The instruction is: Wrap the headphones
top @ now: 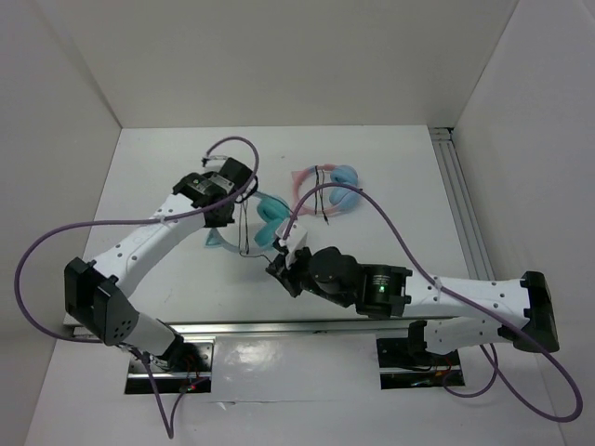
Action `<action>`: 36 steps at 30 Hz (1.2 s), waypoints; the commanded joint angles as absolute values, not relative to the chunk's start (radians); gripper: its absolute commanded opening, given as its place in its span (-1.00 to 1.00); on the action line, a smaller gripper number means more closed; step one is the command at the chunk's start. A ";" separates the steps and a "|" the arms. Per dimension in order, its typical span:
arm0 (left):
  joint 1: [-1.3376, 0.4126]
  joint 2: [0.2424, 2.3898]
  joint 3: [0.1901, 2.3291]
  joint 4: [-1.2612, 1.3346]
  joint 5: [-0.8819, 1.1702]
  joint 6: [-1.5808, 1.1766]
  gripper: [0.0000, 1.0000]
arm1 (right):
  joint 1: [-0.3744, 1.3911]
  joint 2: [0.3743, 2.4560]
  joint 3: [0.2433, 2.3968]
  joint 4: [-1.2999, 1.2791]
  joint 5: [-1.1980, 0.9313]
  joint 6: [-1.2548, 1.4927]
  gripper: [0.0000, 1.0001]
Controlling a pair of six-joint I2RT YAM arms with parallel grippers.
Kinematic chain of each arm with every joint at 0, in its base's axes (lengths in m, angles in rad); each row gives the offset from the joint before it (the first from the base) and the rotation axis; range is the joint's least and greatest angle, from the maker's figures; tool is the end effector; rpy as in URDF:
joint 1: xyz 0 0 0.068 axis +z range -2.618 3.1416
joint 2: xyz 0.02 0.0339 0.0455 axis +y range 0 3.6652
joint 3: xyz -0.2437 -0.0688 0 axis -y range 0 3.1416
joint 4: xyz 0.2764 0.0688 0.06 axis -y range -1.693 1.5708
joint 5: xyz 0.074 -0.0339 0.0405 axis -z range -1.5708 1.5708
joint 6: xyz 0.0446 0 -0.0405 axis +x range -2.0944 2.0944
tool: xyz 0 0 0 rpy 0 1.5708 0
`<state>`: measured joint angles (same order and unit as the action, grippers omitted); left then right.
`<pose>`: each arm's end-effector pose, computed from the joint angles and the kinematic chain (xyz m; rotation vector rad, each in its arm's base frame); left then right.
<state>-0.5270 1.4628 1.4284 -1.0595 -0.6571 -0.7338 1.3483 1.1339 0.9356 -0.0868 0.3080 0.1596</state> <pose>0.2922 -0.1385 0.3091 -0.4390 2.3320 0.3124 0.0819 0.3008 0.3059 -0.8808 1.6975 0.7590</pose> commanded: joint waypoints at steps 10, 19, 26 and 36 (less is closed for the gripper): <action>-0.822 1.270 1.261 -0.923 -0.229 -0.428 -1.00 | 1.341 1.117 1.029 -0.420 0.771 -0.041 -1.00; -1.063 1.200 1.239 -1.085 -0.356 -0.557 -1.00 | 1.359 1.098 1.020 -0.419 0.951 -0.051 -1.00; -1.063 1.154 1.255 -1.108 -0.364 -0.575 -1.00 | 1.368 1.098 1.020 -0.443 0.976 -0.041 -0.94; -1.063 1.134 1.285 -1.098 -0.287 -0.538 -1.00 | 1.330 1.108 1.002 -0.422 0.928 -0.031 -0.44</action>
